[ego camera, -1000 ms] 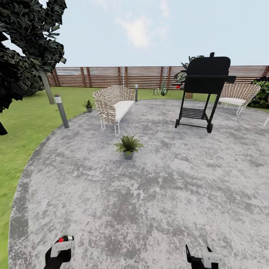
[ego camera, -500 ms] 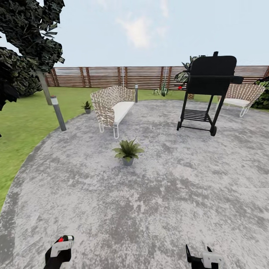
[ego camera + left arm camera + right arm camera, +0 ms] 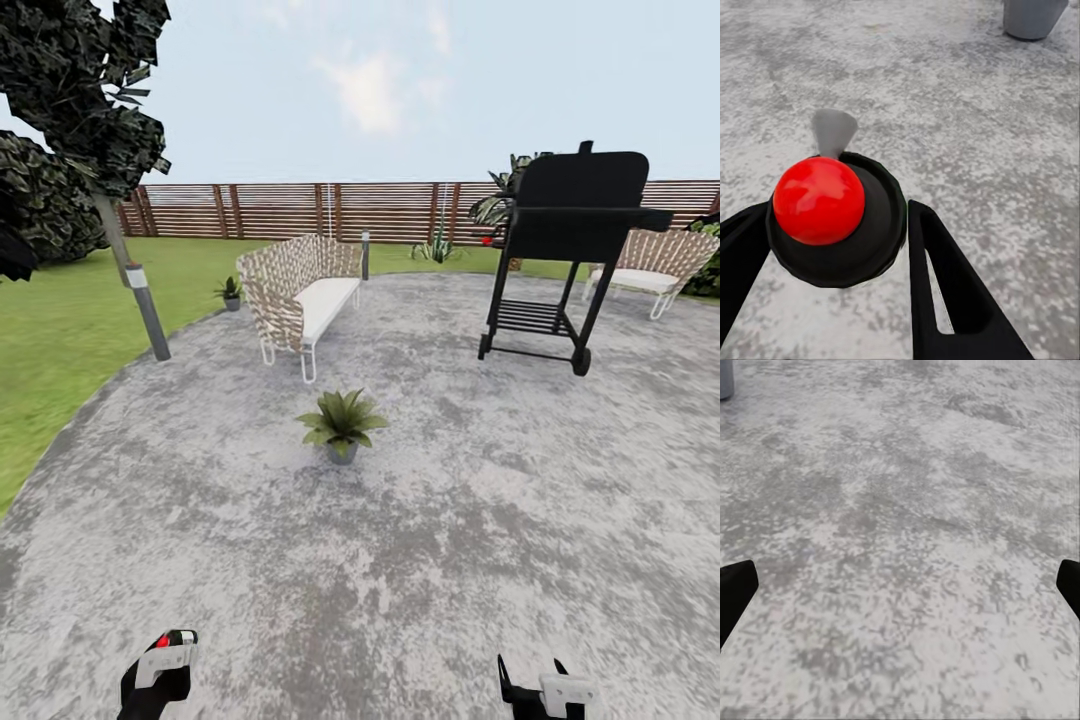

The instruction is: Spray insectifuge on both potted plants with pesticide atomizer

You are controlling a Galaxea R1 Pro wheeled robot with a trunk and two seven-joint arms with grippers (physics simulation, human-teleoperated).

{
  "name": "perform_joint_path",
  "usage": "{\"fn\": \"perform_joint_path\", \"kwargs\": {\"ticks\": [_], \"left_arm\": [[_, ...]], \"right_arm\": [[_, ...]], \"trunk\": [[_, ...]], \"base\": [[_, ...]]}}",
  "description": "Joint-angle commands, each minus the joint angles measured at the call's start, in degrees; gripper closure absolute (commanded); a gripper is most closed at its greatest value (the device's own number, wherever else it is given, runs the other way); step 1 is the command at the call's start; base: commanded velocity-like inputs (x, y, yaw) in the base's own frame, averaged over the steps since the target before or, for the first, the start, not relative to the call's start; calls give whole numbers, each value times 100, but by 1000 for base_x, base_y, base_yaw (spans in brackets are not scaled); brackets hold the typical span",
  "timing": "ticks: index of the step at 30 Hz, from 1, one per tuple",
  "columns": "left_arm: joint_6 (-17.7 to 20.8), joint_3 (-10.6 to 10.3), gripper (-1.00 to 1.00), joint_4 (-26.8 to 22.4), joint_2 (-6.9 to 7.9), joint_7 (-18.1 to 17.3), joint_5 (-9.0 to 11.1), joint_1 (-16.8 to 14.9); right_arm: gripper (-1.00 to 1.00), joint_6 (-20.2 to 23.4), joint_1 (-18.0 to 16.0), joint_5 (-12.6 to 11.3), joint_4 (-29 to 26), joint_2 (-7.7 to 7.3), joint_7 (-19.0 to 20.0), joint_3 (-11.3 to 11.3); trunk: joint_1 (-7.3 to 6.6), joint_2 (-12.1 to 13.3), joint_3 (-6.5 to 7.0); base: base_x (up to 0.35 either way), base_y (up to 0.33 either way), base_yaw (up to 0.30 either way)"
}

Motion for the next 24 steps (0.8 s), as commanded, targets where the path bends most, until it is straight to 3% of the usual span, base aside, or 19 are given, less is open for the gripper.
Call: {"fn": "perform_joint_path", "kwargs": {"ticks": [1,7,19,24], "left_arm": [[-19,52,100,4,-1,-19,-51,-4],[-19,52,100,4,0,-19,-47,-4],[-23,51,100,4,1,-19,-46,-4],[-28,52,100,4,3,-22,-38,-4]], "right_arm": [[-100,-14,-3,7,4,0,3,-17],[-100,-12,-3,7,4,-1,7,-17],[-100,-13,-3,7,4,7,7,-9],[-100,-12,-3,7,4,8,7,-9]], "trunk": [[2,-2,-5],[2,-2,-5],[2,-2,-5],[2,-2,-5]], "base": [[339,0,0],[334,65,0],[293,190,-3],[251,231,-184]]}}
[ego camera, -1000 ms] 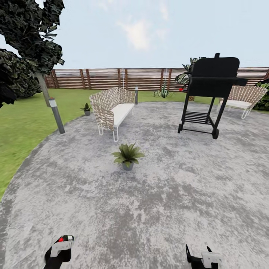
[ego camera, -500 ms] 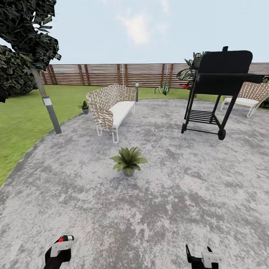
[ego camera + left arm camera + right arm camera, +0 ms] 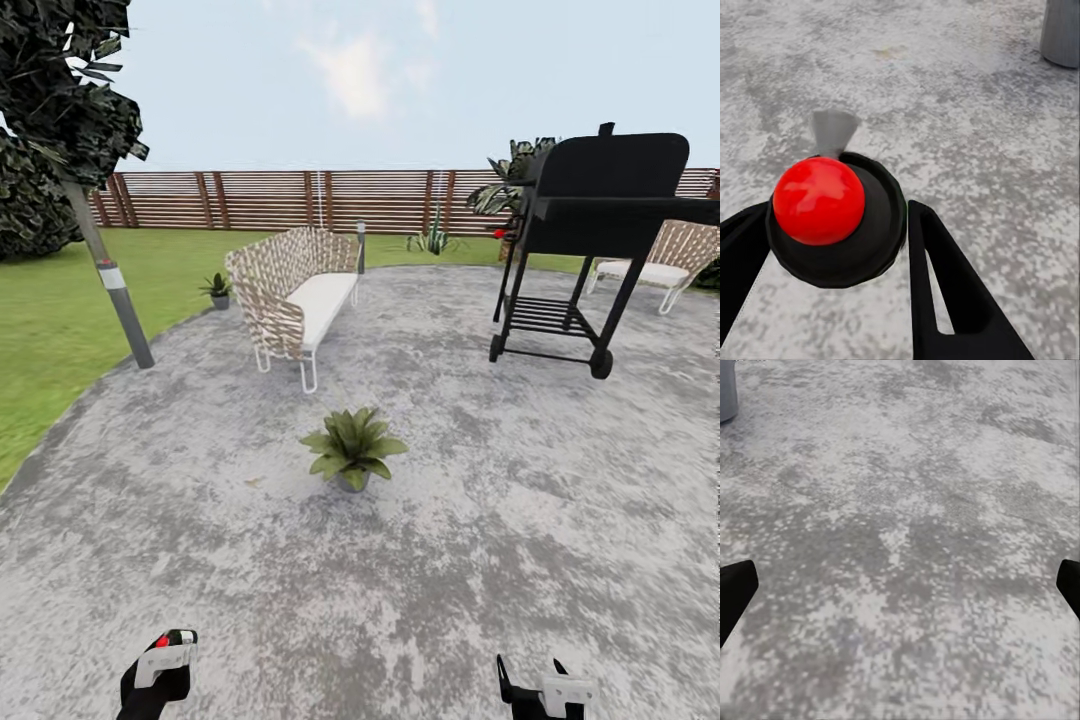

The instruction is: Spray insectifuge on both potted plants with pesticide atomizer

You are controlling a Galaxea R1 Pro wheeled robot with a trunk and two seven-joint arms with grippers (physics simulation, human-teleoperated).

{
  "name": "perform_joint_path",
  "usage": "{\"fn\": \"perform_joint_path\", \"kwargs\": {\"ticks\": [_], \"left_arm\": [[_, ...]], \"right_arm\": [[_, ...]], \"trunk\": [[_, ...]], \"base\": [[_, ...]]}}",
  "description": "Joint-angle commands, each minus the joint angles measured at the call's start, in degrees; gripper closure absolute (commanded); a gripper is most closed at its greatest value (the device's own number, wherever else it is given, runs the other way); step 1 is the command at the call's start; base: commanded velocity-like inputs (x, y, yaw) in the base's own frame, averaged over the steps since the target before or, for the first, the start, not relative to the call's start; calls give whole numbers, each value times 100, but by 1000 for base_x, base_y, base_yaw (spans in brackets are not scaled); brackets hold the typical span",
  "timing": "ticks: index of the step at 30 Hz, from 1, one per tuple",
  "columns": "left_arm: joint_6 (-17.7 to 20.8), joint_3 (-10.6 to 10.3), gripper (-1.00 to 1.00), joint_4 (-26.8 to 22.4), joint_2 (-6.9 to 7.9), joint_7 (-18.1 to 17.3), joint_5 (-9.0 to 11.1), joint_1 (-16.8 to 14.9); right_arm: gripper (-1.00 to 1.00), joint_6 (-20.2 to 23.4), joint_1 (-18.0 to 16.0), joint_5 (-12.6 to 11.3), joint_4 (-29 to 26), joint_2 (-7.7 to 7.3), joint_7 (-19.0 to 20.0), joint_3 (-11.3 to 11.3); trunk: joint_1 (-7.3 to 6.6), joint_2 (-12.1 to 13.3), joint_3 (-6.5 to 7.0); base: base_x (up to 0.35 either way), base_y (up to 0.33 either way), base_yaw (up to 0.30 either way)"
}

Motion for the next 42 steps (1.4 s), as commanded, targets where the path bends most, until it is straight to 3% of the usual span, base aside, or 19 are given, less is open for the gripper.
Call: {"fn": "perform_joint_path", "kwargs": {"ticks": [1,20,42], "left_arm": [[-19,51,100,3,0,-21,-55,-3],[-22,51,100,-14,4,-24,-55,-3],[-27,51,100,-5,3,-33,-55,-3]], "right_arm": [[-100,-19,-5,7,6,0,-1,-17],[-100,-25,-5,7,6,0,-1,-17],[-100,-21,-5,6,6,10,5,-25]], "trunk": [[1,-2,-5],[1,-2,-5],[1,-2,0]], "base": [[213,247,-250],[157,274,-259],[233,245,-26]]}}
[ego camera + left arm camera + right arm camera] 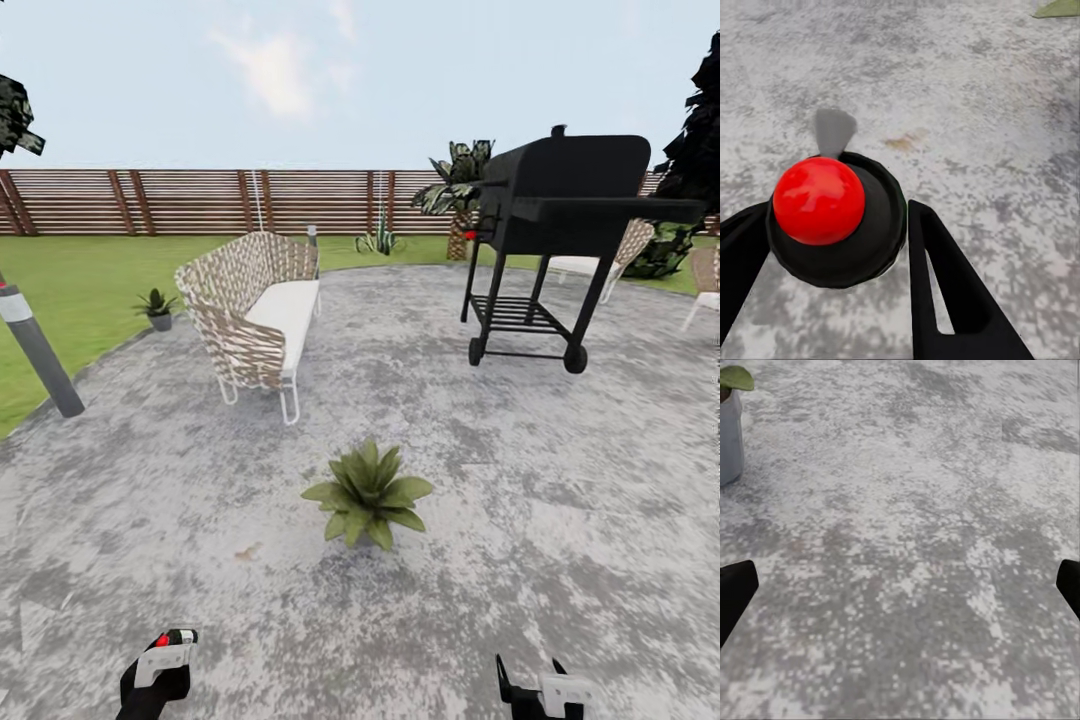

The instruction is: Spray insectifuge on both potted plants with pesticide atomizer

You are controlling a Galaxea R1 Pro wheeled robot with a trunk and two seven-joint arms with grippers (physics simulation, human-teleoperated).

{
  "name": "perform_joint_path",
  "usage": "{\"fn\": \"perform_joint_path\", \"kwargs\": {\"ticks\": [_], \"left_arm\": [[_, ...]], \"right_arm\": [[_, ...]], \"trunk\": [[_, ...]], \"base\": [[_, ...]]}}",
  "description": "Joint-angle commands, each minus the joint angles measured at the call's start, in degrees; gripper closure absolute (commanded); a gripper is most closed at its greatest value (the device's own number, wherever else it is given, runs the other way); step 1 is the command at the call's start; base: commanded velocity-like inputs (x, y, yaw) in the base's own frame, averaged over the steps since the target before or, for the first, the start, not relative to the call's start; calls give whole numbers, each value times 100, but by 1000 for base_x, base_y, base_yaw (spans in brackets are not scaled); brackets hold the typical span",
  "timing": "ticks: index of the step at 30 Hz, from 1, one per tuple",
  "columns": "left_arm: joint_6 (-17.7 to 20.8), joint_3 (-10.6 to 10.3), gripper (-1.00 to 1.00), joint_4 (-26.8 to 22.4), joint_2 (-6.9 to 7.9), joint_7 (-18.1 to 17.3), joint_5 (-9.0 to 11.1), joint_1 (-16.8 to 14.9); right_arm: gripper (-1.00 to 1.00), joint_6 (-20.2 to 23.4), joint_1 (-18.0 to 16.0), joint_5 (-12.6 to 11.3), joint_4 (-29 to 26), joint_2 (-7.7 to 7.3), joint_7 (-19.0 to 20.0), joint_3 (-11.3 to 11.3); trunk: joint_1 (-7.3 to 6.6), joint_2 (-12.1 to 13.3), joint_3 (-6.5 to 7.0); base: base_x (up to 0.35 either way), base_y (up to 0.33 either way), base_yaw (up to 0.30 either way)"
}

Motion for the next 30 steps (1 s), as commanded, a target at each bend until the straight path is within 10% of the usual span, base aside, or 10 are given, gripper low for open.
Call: {"fn": "perform_joint_path", "kwargs": {"ticks": [1,19,25,30], "left_arm": [[-19,52,100,4,-1,-17,-56,-3],[-22,-57,100,-29,11,-139,-134,13],[43,-1067,100,-43,104,-904,-1450,2],[1082,-1204,100,-221,225,-2598,-2944,-455]], "right_arm": [[-100,-17,-4,6,5,0,-2,-16],[-100,-13,-4,2,5,-1,-1,-14],[-100,48,-9,470,-192,-73,36,408],[-100,1317,-10,2386,-1117,-191,556,1304]], "trunk": [[2,-2,0],[2,-2,95],[2,-2,99],[2,-2,99]], "base": [[283,230,-195],[203,170,-206],[1,1,-27],[0,0,-1]]}}
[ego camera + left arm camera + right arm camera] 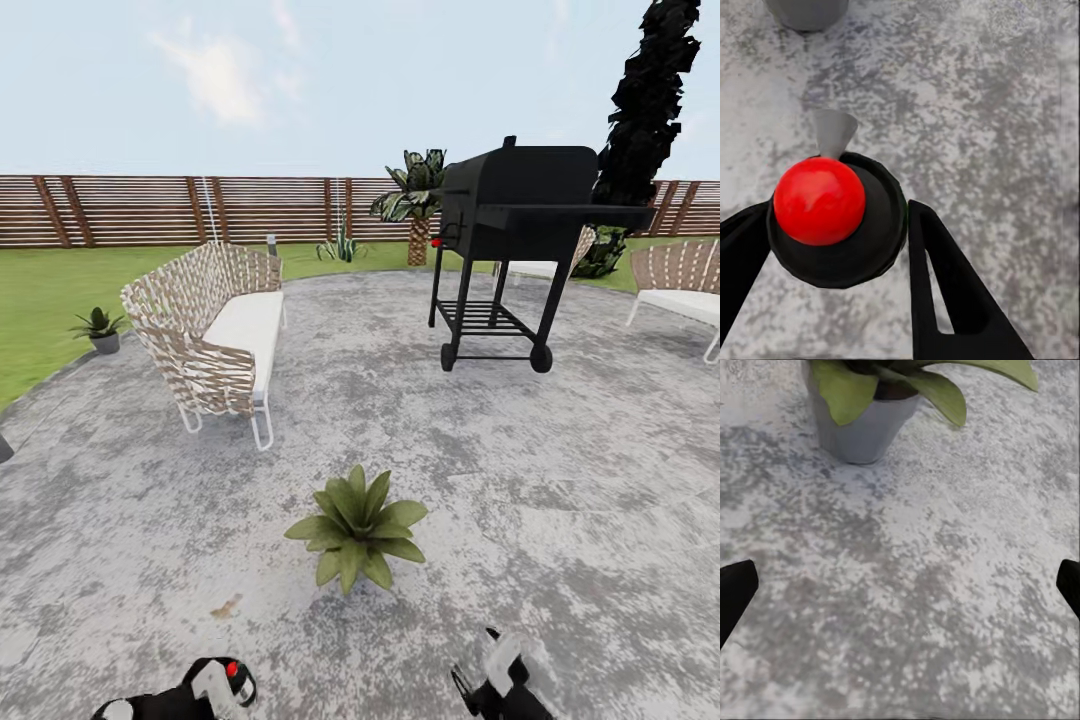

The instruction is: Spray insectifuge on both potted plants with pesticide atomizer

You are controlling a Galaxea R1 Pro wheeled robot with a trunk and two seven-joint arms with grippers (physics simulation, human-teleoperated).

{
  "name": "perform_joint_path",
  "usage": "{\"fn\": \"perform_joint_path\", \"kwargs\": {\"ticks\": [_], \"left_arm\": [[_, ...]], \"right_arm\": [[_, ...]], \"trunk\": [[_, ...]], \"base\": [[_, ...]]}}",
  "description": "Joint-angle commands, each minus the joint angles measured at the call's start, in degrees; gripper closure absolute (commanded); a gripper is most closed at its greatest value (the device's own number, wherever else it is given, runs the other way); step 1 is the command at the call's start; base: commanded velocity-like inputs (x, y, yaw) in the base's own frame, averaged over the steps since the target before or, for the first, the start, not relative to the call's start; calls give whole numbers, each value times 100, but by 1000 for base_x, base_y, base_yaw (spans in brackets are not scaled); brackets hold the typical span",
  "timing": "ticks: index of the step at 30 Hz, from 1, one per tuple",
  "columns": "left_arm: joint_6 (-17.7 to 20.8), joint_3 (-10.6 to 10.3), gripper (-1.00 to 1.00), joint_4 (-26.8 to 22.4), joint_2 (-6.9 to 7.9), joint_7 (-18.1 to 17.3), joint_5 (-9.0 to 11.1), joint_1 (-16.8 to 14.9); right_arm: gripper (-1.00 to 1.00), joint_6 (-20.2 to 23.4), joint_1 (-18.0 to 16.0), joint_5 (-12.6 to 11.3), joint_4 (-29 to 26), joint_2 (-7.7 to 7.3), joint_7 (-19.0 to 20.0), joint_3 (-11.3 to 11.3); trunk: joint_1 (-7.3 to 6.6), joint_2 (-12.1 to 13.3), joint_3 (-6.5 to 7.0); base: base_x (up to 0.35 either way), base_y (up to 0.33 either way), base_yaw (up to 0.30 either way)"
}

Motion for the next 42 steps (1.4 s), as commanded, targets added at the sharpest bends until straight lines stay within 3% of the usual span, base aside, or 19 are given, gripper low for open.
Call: {"fn": "perform_joint_path", "kwargs": {"ticks": [1,3,6,9,13,15,19,25,26,31,38,39,42], "left_arm": [[191,46,100,-82,-15,-330,-251,-75],[484,39,100,-284,-41,-841,-606,-156],[703,-5,100,-727,-118,-1504,-1197,-206],[753,-11,100,-1078,-179,-1854,-1407,-221],[892,-128,100,-1205,-310,-1897,-1247,-338],[854,-192,100,-1168,-370,-1859,-1302,-280],[714,-70,100,-1082,-407,-1812,-1440,-233],[670,25,100,-1073,-510,-1803,-1488,-231],[668,24,100,-1076,-536,-1802,-1492,-231],[687,-3,100,-1183,-692,-1802,-1519,-238],[737,-20,100,-1250,-920,-1687,-1728,-338],[740,-21,100,-1252,-1090,-1562,-1952,-371],[744,-22,100,-1249,-1182,-1528,-2014,-443]], "right_arm": [[-100,330,0,242,-230,-5,258,54],[-100,870,-3,559,-680,1,851,96],[-100,1295,-5,735,-1367,47,1966,118],[-100,1385,-5,760,-1802,74,2593,123],[-100,1445,-57,814,-1928,205,2716,253],[-100,1389,-57,798,-1980,270,2725,252],[-100,1347,-58,807,-1870,400,2630,252],[-100,1353,-59,864,-1965,595,2824,254],[100,1354,-59,863,-1997,627,2856,252],[100,1361,-60,854,-2158,789,3017,254],[100,1364,-66,861,-2322,910,3242,257],[100,1364,-66,861,-2350,913,3637,257],[100,1364,-67,861,-2377,916,3662,257]], "trunk": [[-1,-2,-6],[-1,-2,-6],[-1,-2,-6],[-1,-2,-6],[-1,-2,-5],[-1,-2,-5],[-1,-2,-5],[-1,-2,-5],[-1,-2,-5],[-1,-2,-5],[-1,-2,-5],[-1,-2,-5],[-1,-2,-5]], "base": [[0,0,0],[0,0,0],[0,0,0],[0,0,0],[0,0,0],[0,0,0],[0,0,0],[0,0,0],[0,0,0],[0,0,0],[0,0,0],[0,0,0],[0,0,0]]}}
